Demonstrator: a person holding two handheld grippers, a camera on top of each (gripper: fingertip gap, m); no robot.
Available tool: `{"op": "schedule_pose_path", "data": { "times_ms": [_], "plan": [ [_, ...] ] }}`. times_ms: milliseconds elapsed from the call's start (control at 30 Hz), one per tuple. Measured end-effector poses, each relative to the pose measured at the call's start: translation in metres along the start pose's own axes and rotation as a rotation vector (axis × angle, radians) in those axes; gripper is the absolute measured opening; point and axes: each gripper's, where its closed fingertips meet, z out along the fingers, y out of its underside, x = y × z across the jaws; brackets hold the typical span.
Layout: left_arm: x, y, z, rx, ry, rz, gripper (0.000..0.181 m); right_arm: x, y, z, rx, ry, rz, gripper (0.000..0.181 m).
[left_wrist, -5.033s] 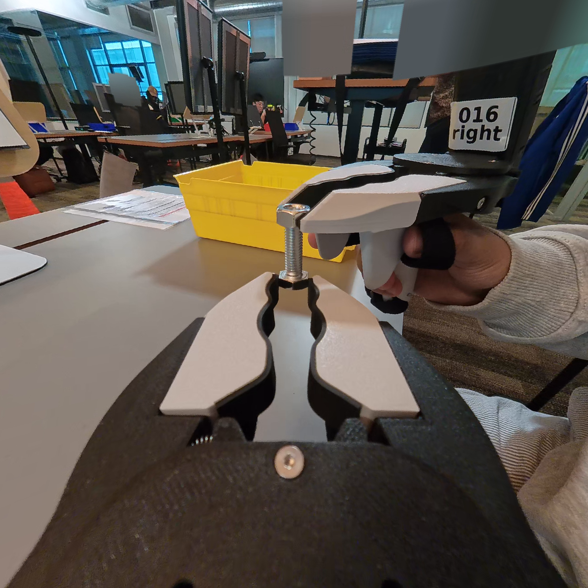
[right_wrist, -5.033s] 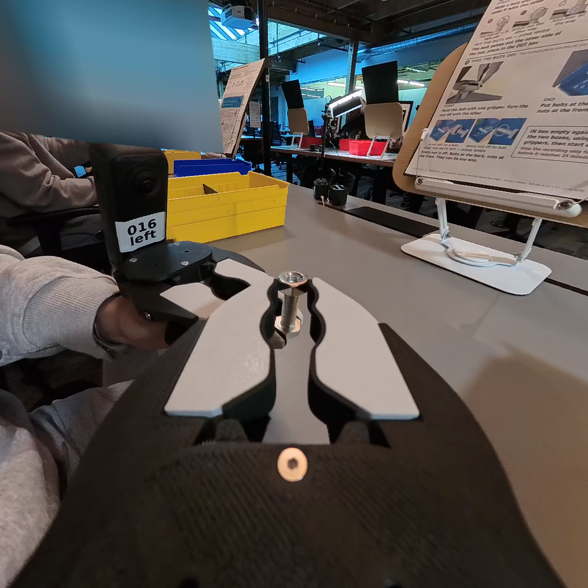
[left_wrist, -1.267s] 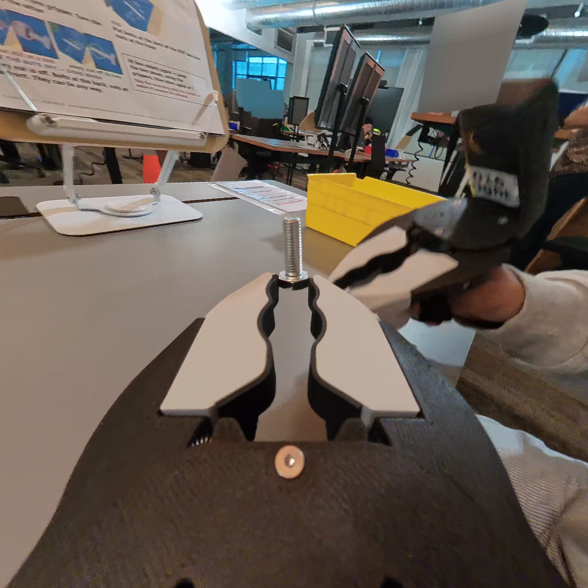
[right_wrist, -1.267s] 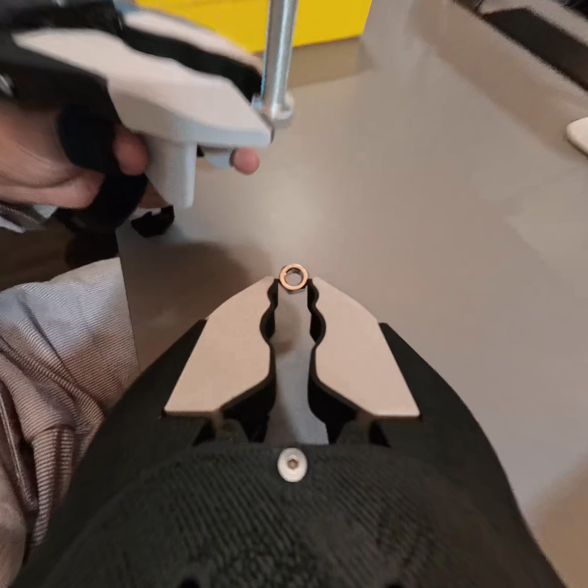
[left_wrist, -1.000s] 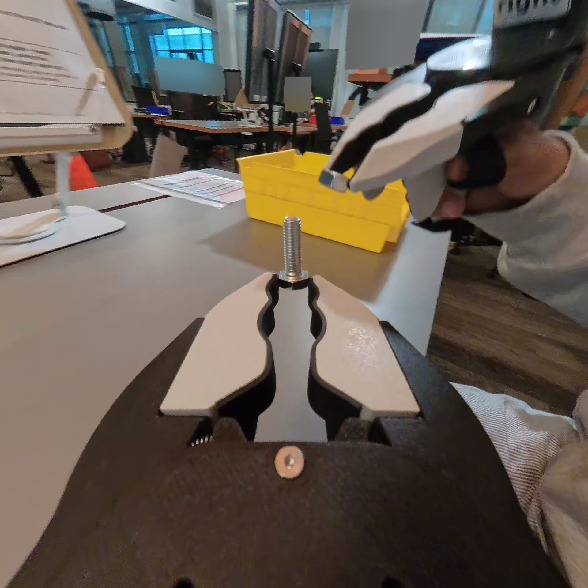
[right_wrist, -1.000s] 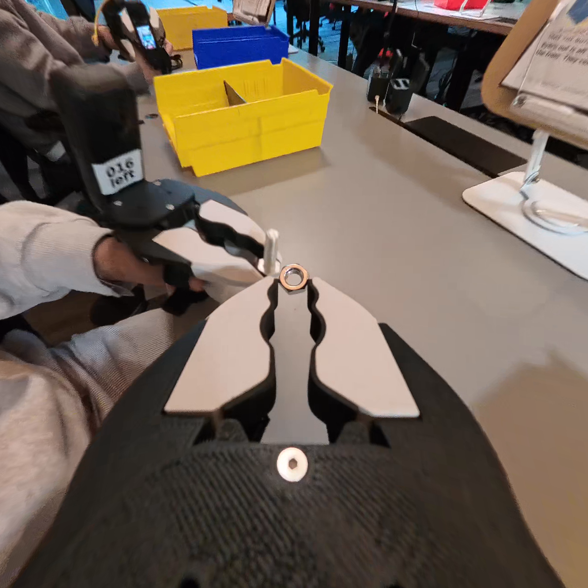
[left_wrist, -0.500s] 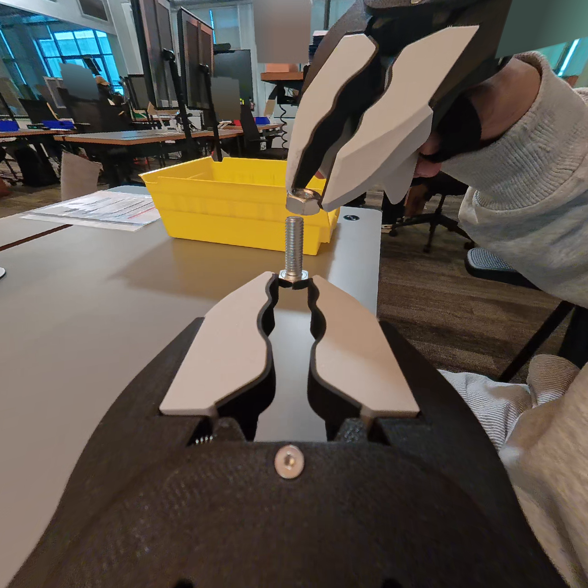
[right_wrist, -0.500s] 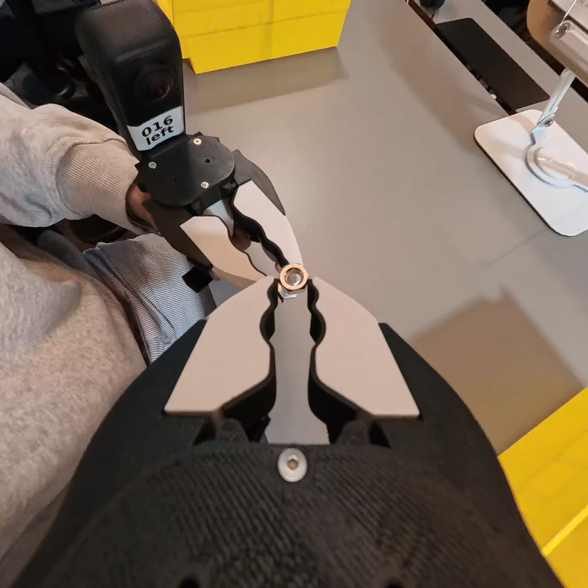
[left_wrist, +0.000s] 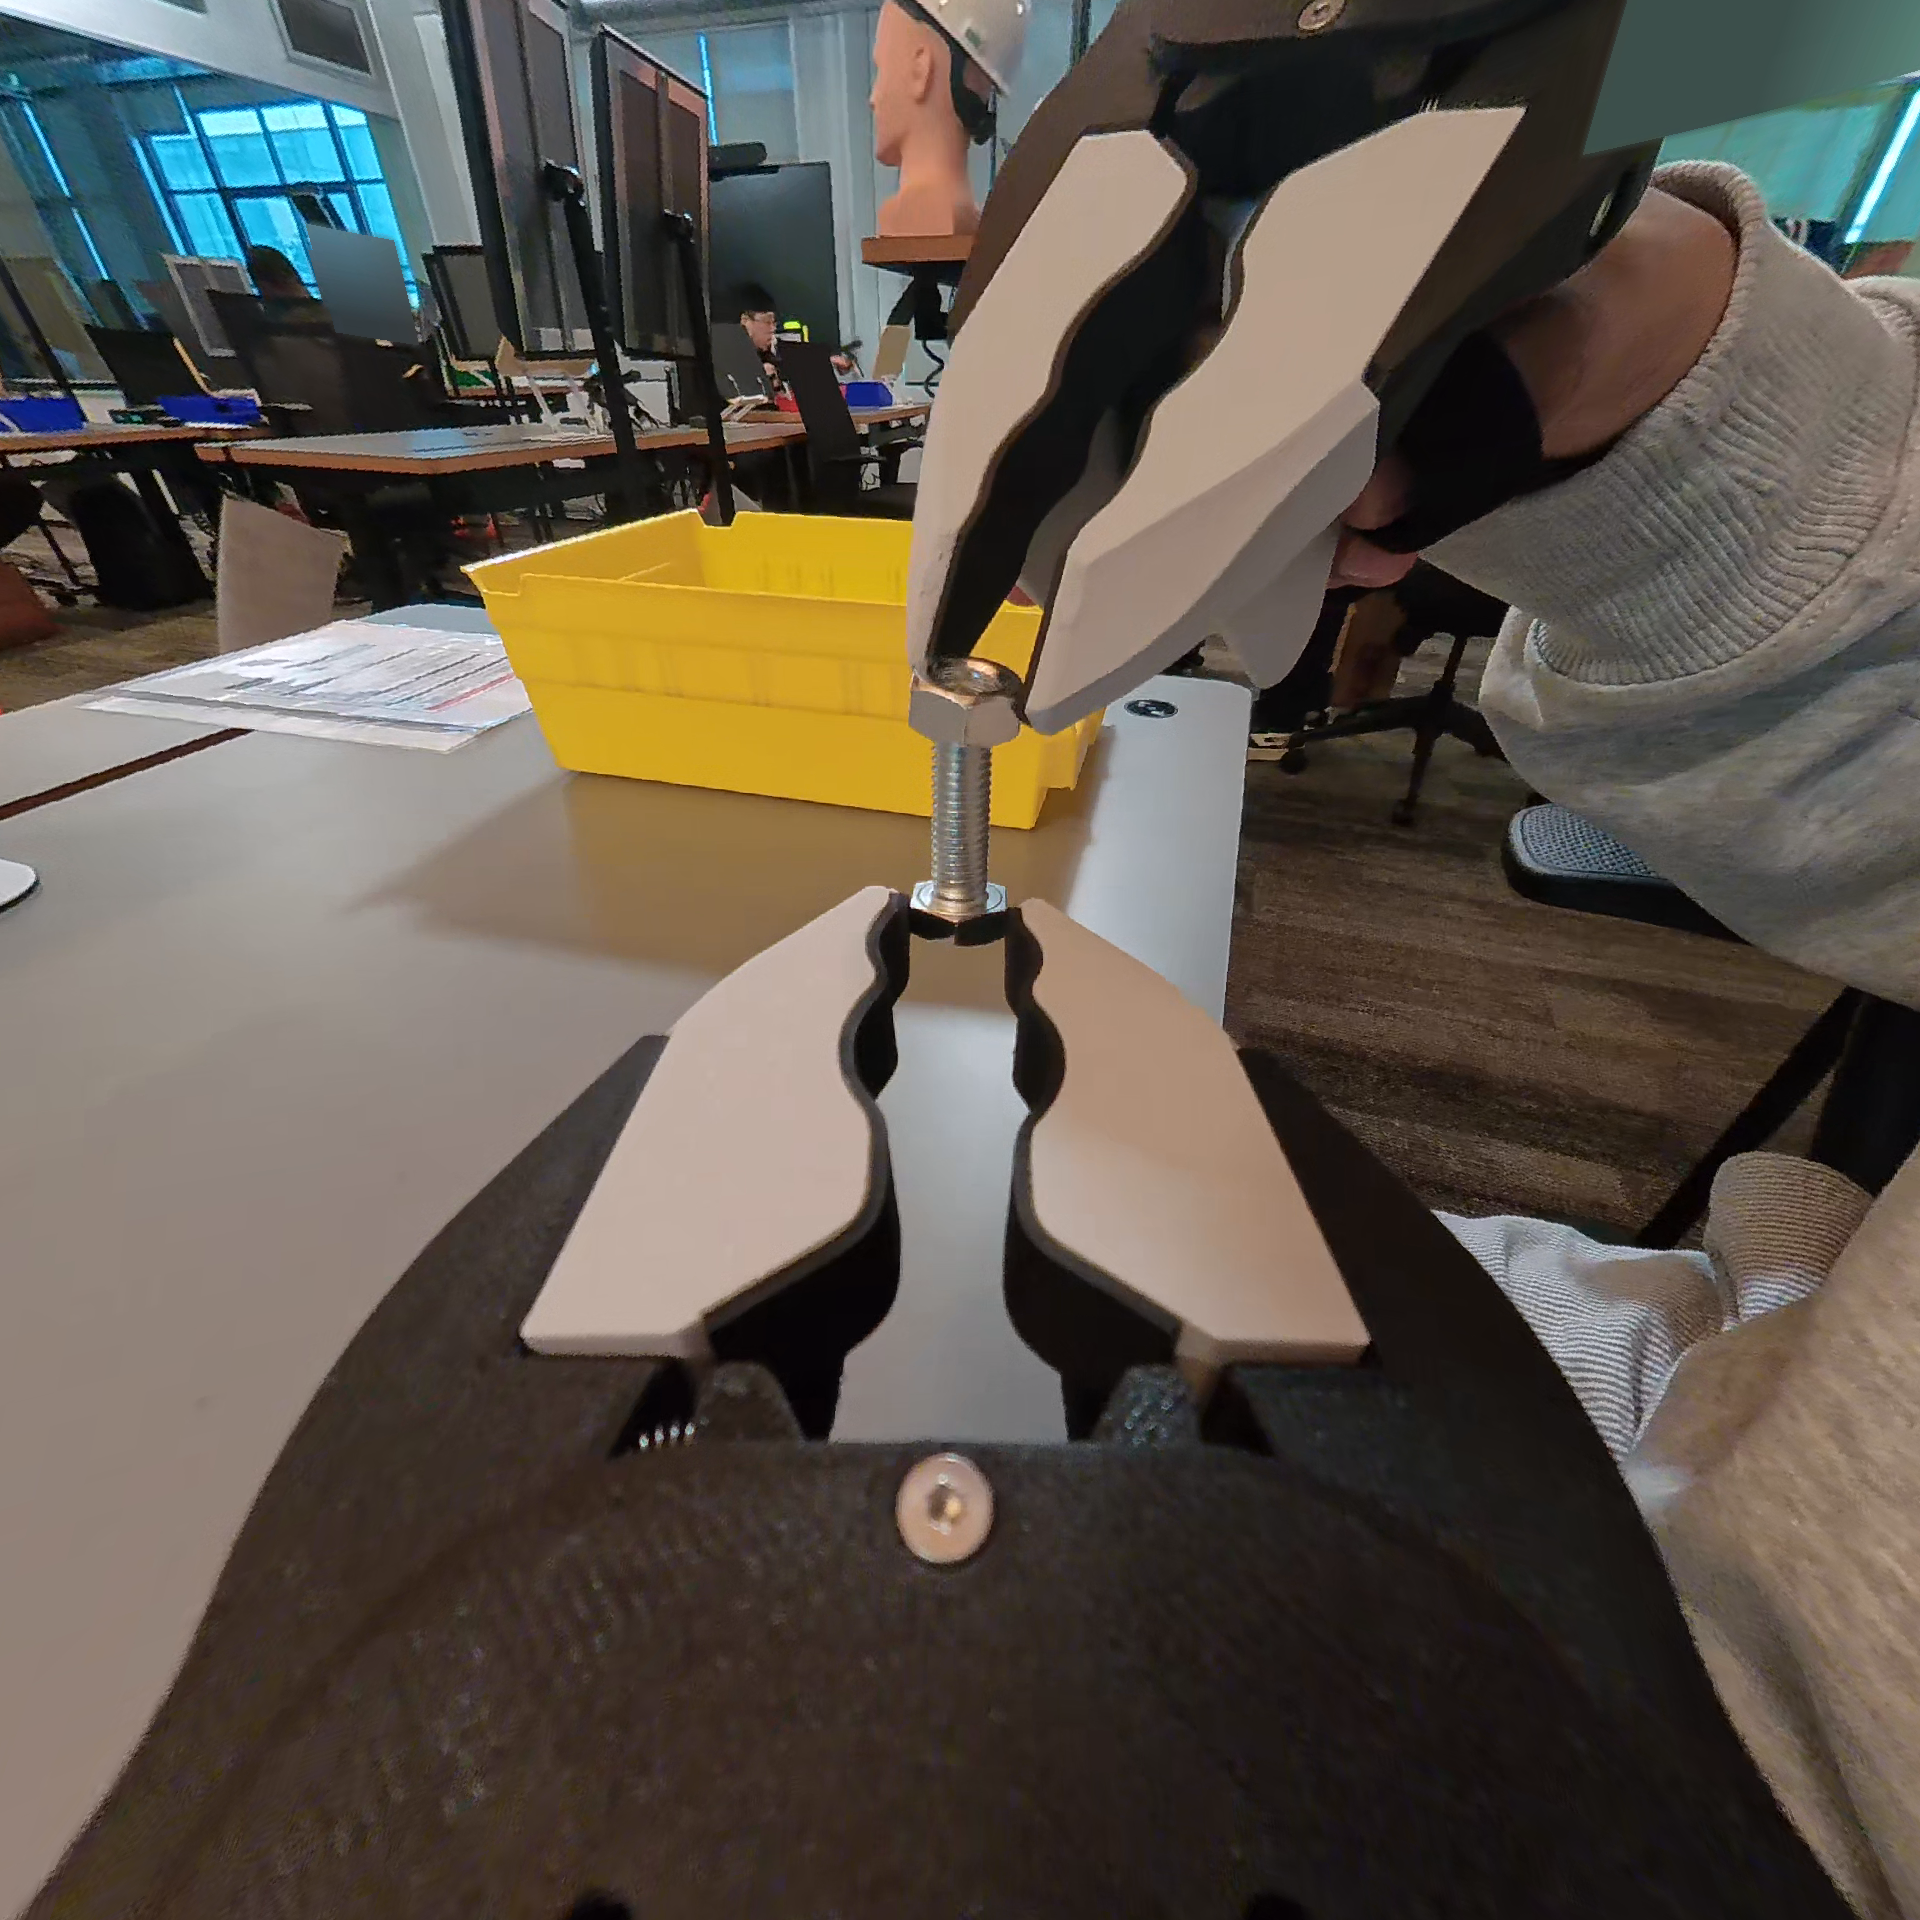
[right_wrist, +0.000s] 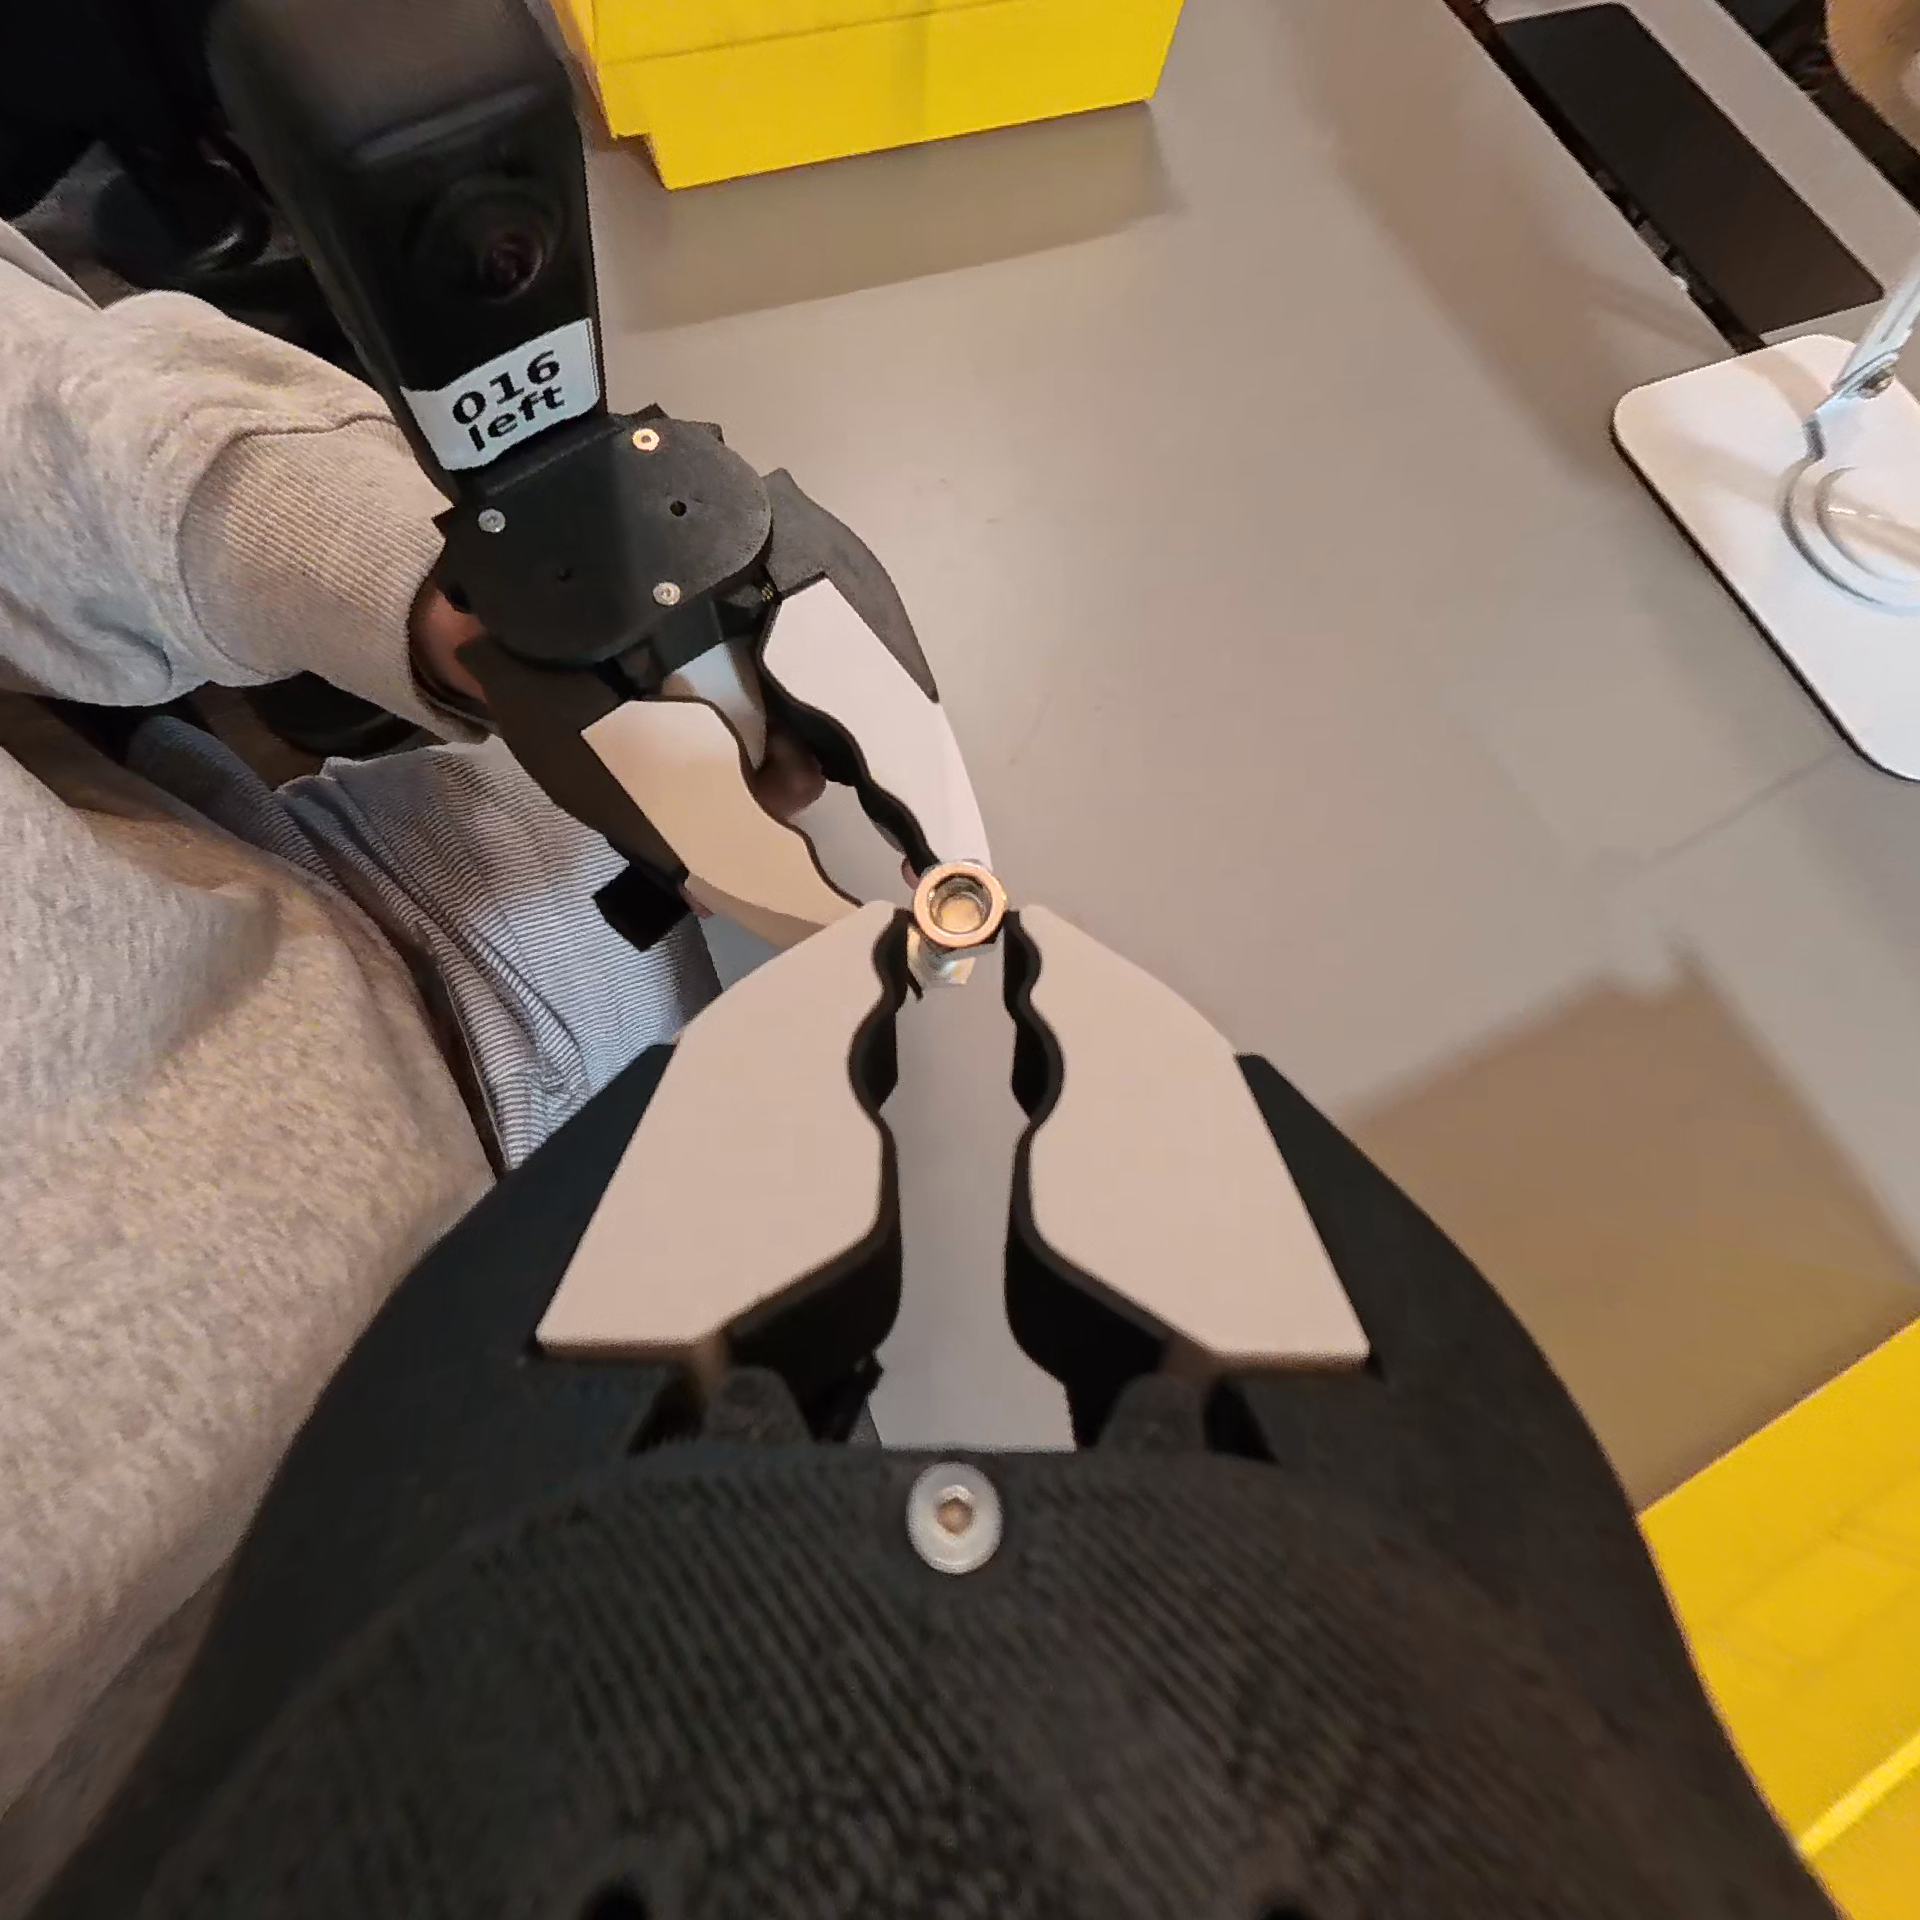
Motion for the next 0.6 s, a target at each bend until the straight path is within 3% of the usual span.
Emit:
{"op": "schedule_pose_path", "data": {
  "times_ms": [33,600],
  "plan": [
    [0.0,0.0,-0.001,0.003,-0.002,-0.002,0.019,0.0,0.0,0.001,-0.003,-0.002,-0.002,0.017],
    [-0.001,-0.008,-0.013,0.072,-0.015,-0.023,0.019,-0.008,-0.014,0.004,0.034,-0.079,0.008,0.017]
  ]
}}
